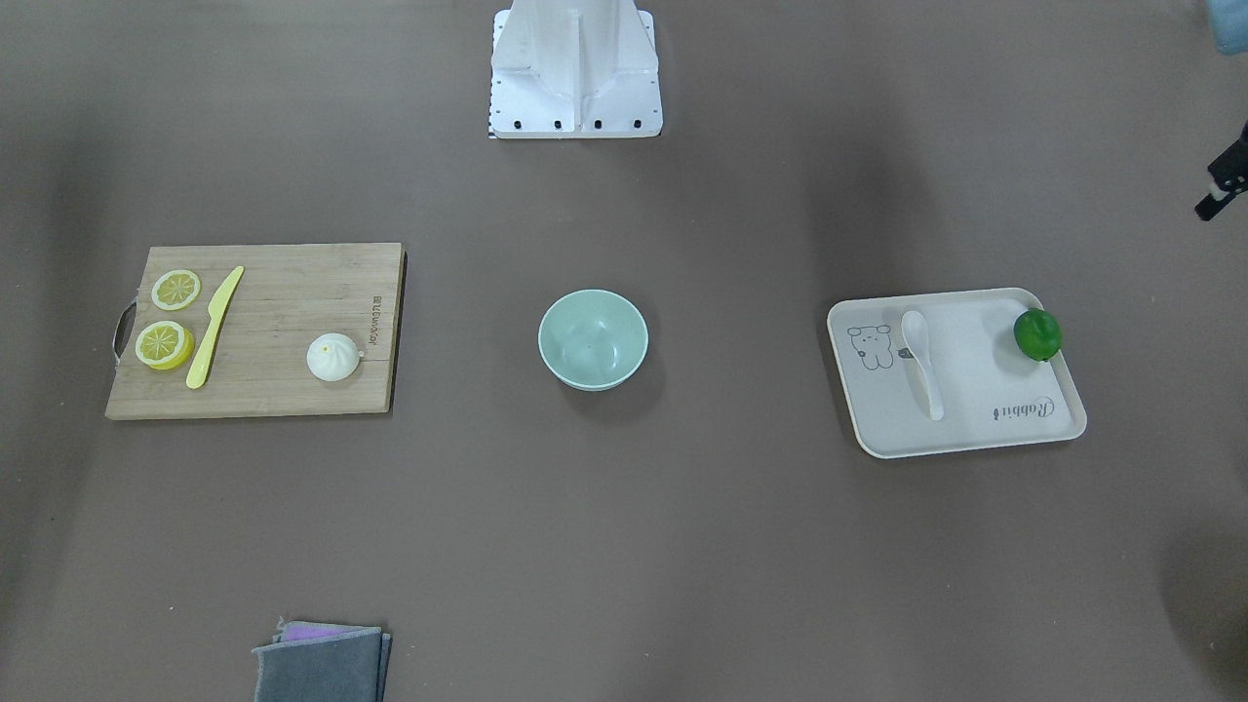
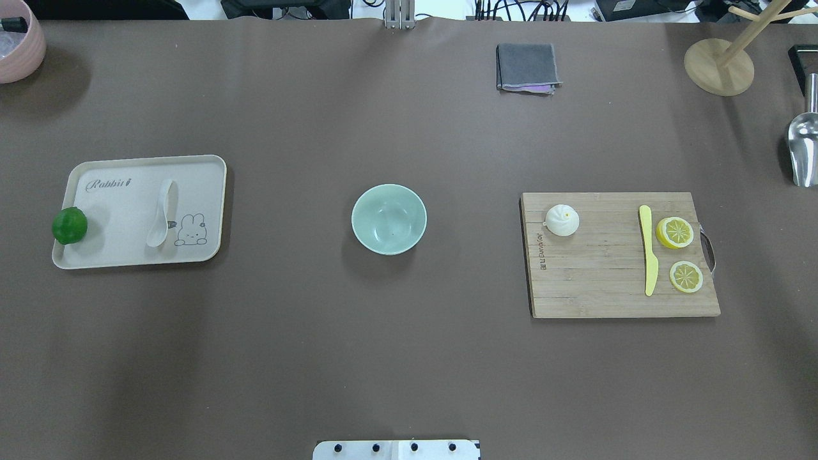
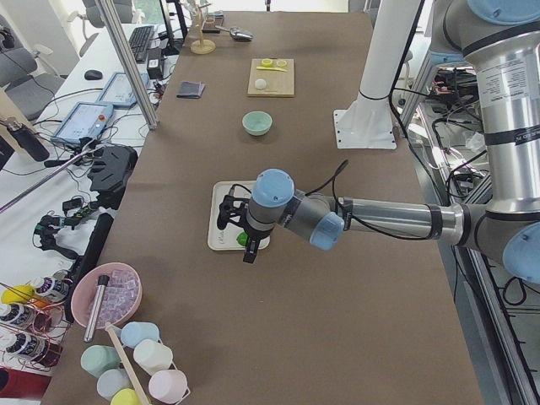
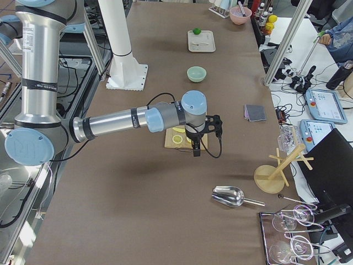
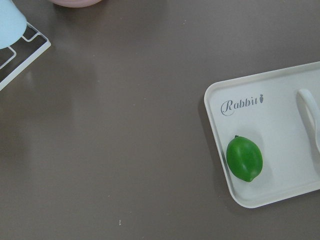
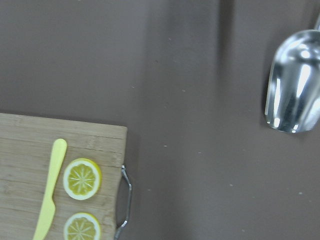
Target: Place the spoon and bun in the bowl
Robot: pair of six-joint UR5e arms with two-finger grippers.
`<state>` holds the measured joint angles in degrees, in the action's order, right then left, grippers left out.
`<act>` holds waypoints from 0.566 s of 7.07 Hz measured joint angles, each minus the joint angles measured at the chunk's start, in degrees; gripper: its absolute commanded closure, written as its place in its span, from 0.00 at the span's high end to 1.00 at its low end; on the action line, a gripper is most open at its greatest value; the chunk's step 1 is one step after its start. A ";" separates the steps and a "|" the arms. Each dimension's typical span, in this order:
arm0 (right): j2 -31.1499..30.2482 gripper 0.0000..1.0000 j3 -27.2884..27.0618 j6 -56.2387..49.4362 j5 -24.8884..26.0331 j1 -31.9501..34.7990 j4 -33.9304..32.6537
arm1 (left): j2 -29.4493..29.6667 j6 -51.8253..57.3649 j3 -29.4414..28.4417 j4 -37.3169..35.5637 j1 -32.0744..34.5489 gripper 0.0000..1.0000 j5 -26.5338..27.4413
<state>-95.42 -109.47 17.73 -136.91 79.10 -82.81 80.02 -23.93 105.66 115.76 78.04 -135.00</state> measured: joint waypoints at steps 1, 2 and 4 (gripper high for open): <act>1.42 0.98 -0.23 8.60 1.51 -4.68 3.81 | 4.11 -5.71 -1.33 -0.17 -4.99 0.95 2.77; 3.70 0.98 -0.34 15.98 3.43 -9.60 5.98 | 8.42 -11.08 -3.37 -0.31 -9.85 0.92 5.45; 7.73 0.98 -0.25 23.21 7.97 -17.92 7.03 | 15.36 -18.33 -7.81 -0.48 -17.51 0.87 8.72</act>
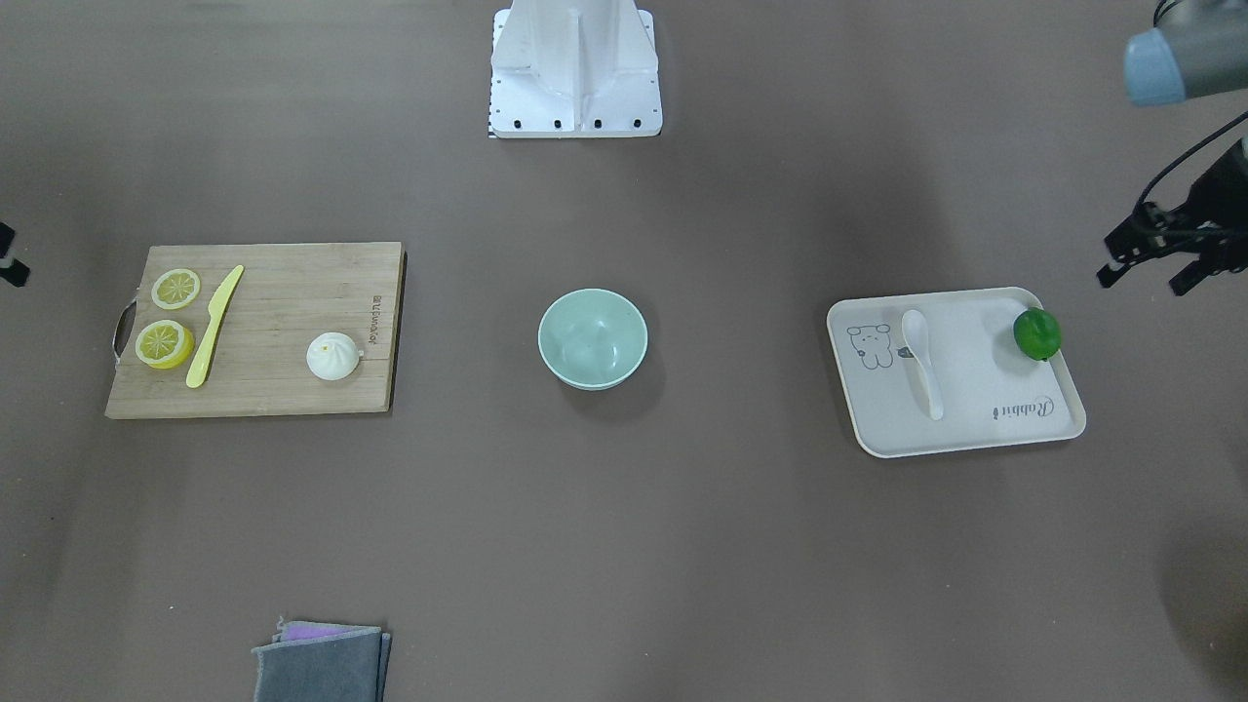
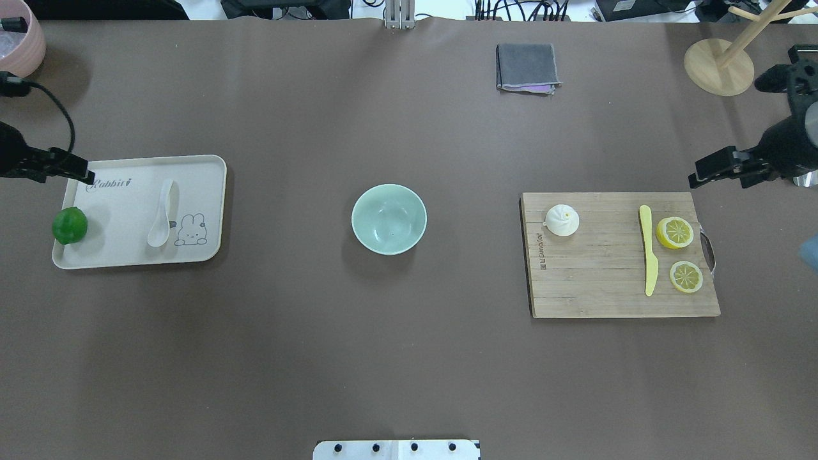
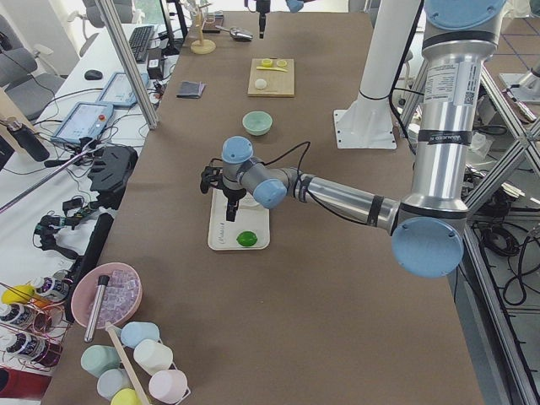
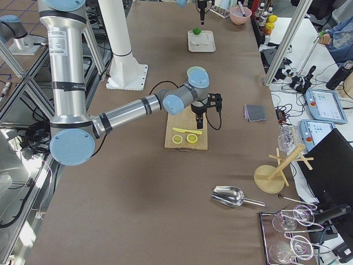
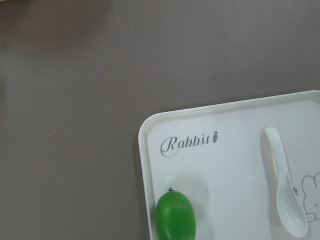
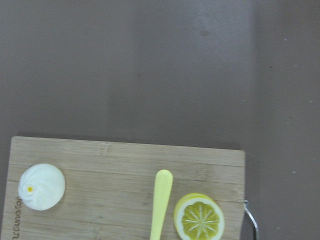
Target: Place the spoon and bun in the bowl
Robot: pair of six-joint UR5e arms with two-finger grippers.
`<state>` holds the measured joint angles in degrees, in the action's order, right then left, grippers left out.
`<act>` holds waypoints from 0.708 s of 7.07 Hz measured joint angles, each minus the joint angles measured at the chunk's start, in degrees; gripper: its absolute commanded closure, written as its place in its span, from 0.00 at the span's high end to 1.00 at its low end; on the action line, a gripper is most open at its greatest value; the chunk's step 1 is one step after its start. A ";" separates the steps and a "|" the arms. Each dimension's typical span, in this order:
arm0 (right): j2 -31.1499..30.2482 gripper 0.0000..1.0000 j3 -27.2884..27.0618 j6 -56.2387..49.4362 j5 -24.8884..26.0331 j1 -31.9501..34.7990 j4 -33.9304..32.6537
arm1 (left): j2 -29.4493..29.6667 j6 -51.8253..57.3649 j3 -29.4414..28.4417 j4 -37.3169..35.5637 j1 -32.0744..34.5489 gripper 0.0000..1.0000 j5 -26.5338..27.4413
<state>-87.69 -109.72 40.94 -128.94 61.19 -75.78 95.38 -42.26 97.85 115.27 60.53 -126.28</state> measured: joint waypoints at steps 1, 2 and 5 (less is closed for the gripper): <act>1.07 0.98 0.27 0.95 1.04 -2.67 -0.05 | 2.63 -2.38 -2.07 -0.03 -2.74 0.85 0.47; 2.12 0.95 0.80 1.57 1.40 -4.45 -0.22 | 5.27 -3.68 -4.49 -0.05 -4.53 0.80 0.64; 5.67 0.95 2.50 6.44 2.38 -7.83 -0.42 | 9.63 -4.30 -10.39 0.15 -8.47 0.64 1.96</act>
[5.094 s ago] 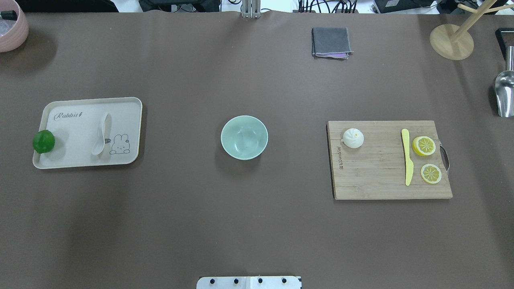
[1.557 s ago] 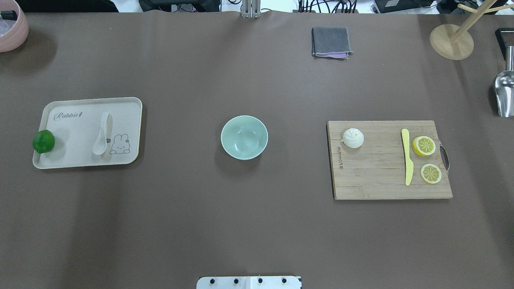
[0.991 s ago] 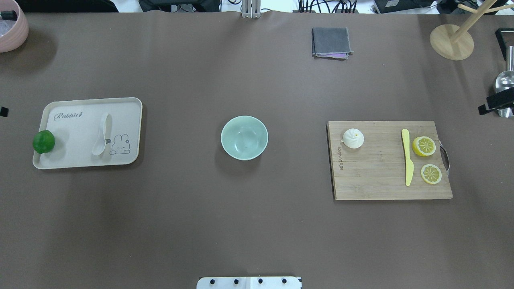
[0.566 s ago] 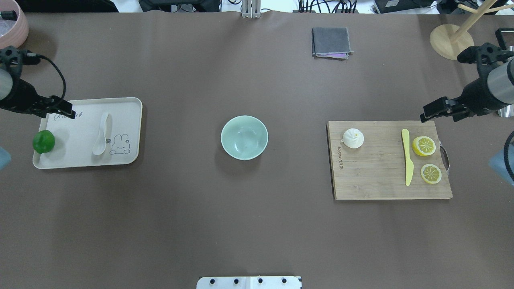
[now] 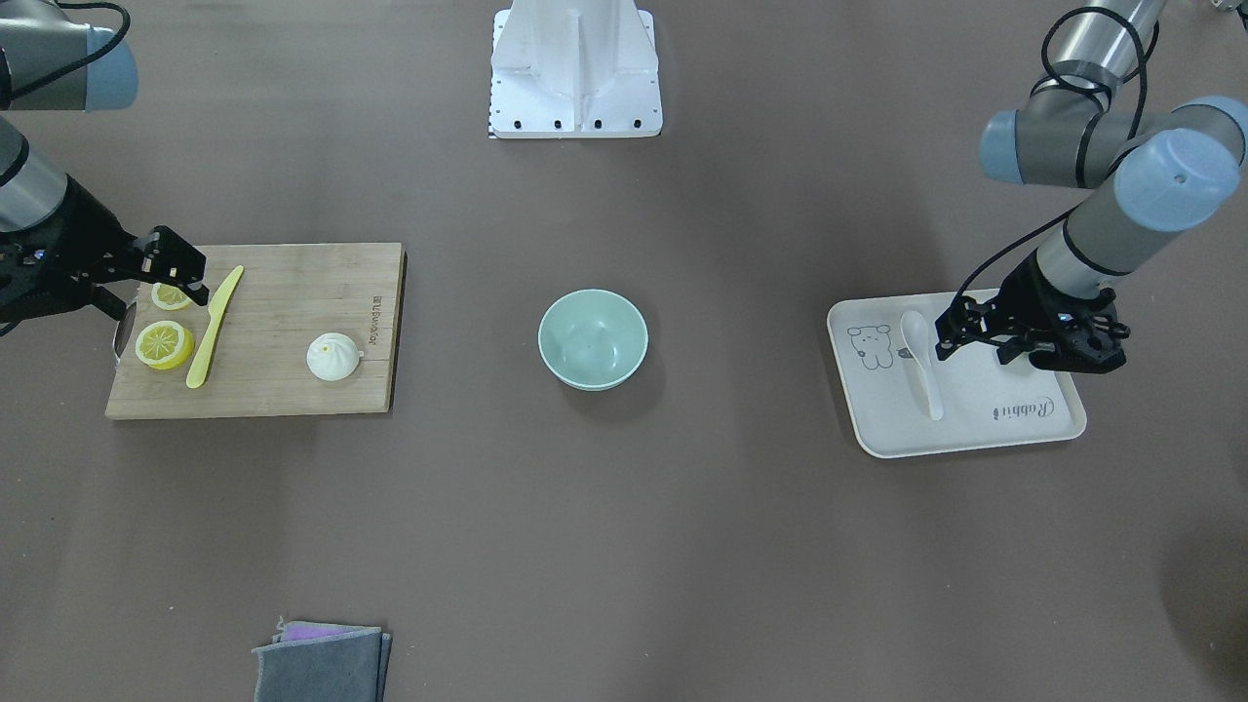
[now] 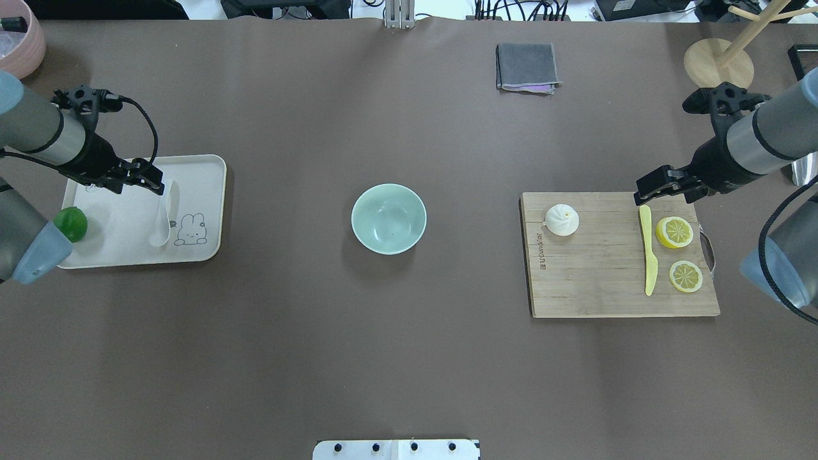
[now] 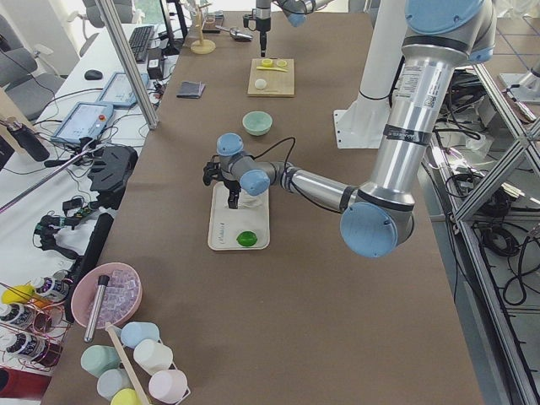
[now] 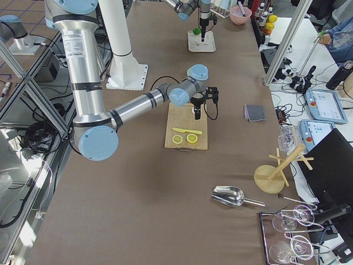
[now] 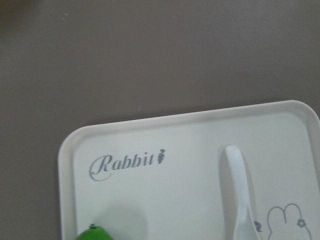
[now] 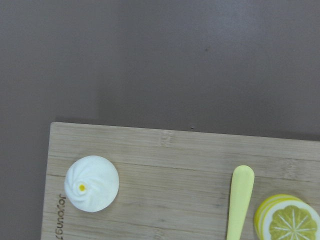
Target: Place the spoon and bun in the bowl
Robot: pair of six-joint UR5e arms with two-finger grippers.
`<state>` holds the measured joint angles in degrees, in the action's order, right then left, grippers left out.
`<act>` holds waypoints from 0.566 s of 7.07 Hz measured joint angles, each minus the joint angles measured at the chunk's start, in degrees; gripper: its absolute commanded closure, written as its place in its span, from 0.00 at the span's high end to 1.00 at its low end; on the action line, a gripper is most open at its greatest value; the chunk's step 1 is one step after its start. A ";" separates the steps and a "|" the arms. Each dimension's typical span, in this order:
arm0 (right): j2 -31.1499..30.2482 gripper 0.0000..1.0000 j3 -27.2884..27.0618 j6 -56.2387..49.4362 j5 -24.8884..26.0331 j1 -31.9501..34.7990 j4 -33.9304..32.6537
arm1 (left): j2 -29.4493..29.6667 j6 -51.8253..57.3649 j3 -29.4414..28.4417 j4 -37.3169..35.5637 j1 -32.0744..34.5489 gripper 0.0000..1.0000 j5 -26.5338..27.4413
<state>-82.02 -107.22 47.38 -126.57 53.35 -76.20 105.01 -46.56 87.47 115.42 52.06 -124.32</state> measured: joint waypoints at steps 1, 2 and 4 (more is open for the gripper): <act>0.57 0.95 0.25 0.47 0.18 -0.42 0.00 | 0.47 0.04 -0.99 0.15 -0.80 0.54 0.72; 0.91 0.95 0.46 0.62 0.24 -0.61 0.00 | 0.64 0.05 -1.61 0.31 -1.16 0.42 1.03; 1.15 0.95 0.58 0.69 0.26 -0.68 0.00 | 0.71 0.10 -2.04 0.39 -1.36 0.00 1.21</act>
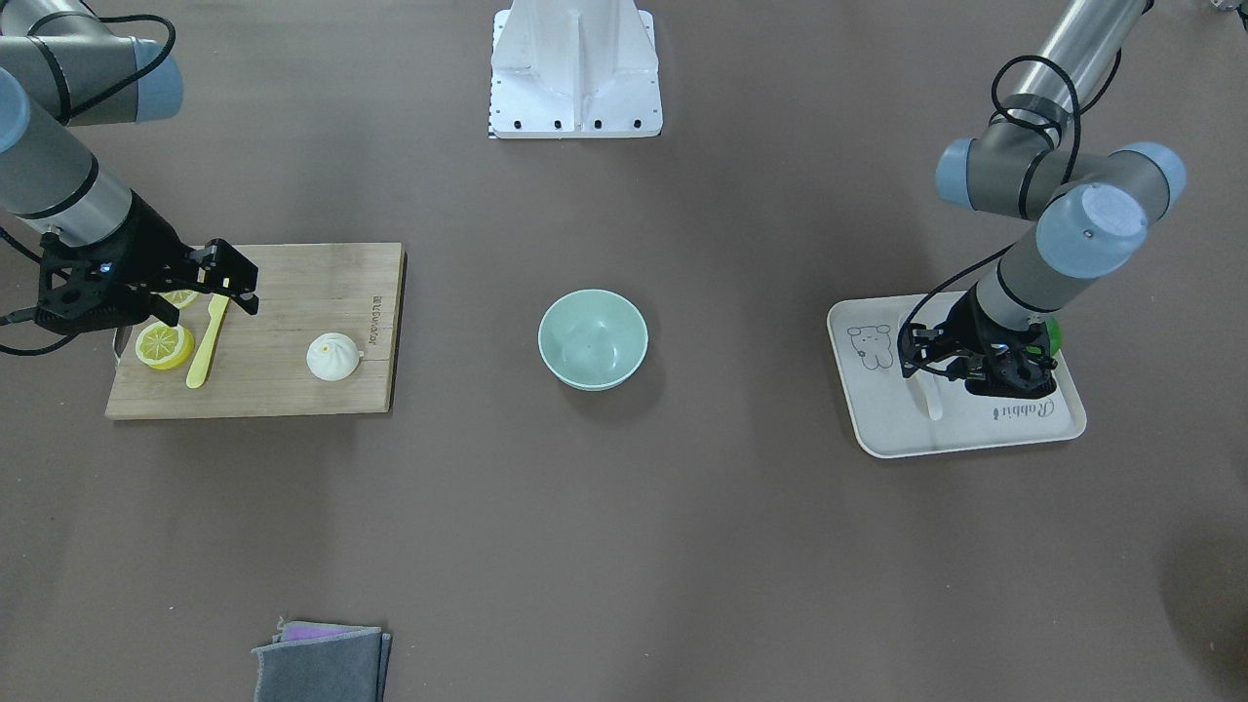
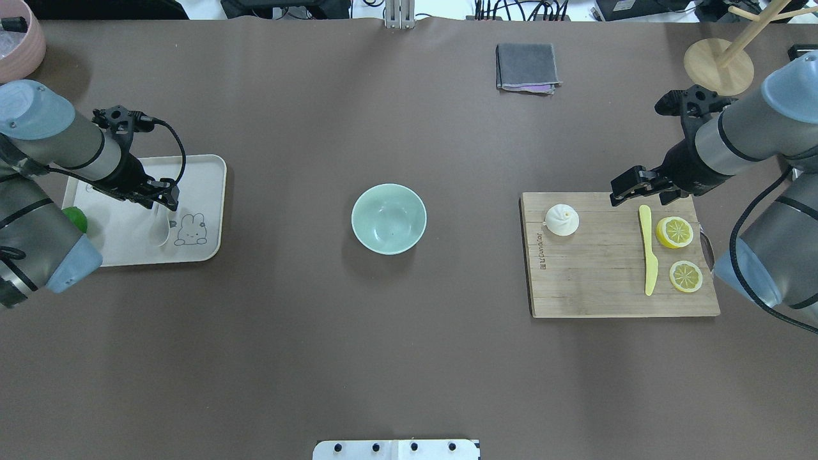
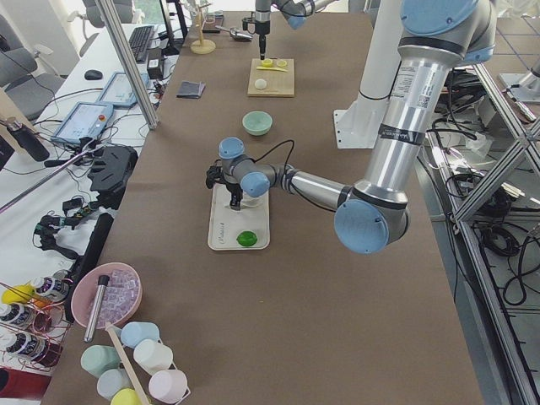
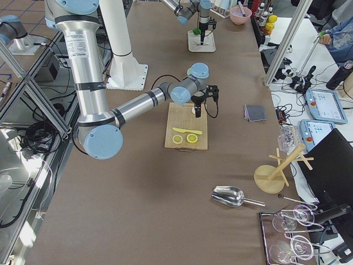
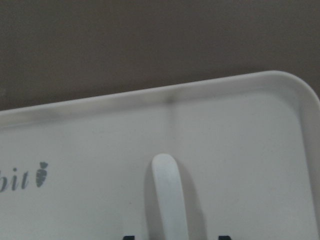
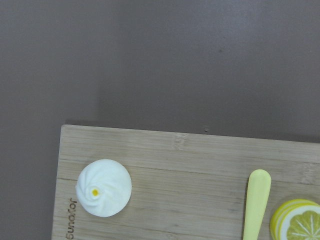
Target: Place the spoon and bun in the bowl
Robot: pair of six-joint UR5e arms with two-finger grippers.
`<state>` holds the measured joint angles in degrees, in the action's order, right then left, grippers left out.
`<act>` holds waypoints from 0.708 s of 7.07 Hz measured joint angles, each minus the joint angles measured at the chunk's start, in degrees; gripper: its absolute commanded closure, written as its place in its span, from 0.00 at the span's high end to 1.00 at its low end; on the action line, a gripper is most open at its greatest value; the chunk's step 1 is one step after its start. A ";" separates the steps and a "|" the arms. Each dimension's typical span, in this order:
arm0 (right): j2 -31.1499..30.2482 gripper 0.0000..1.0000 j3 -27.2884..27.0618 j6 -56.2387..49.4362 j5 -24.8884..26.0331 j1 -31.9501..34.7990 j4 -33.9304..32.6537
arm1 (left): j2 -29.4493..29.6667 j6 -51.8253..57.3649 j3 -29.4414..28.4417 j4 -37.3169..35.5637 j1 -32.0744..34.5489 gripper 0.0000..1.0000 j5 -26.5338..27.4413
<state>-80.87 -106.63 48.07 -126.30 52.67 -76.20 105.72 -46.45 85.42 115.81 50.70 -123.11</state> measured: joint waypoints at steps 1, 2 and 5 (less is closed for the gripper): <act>0.14 0.95 0.04 0.01 0.00 -0.02 0.00 | 0.19 0.00 0.18 -0.09 0.00 0.00 -0.11; 0.32 0.95 0.08 0.01 0.00 -0.02 0.00 | 0.61 0.02 0.65 -0.29 0.00 0.00 -0.37; 2.00 0.96 0.66 1.37 0.14 -0.14 -0.06 | 8.19 -3.34 5.41 -5.03 -1.53 0.00 -1.94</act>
<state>-78.87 -105.98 49.44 -126.16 52.53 -76.26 113.91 -49.79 90.84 110.78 49.17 -125.05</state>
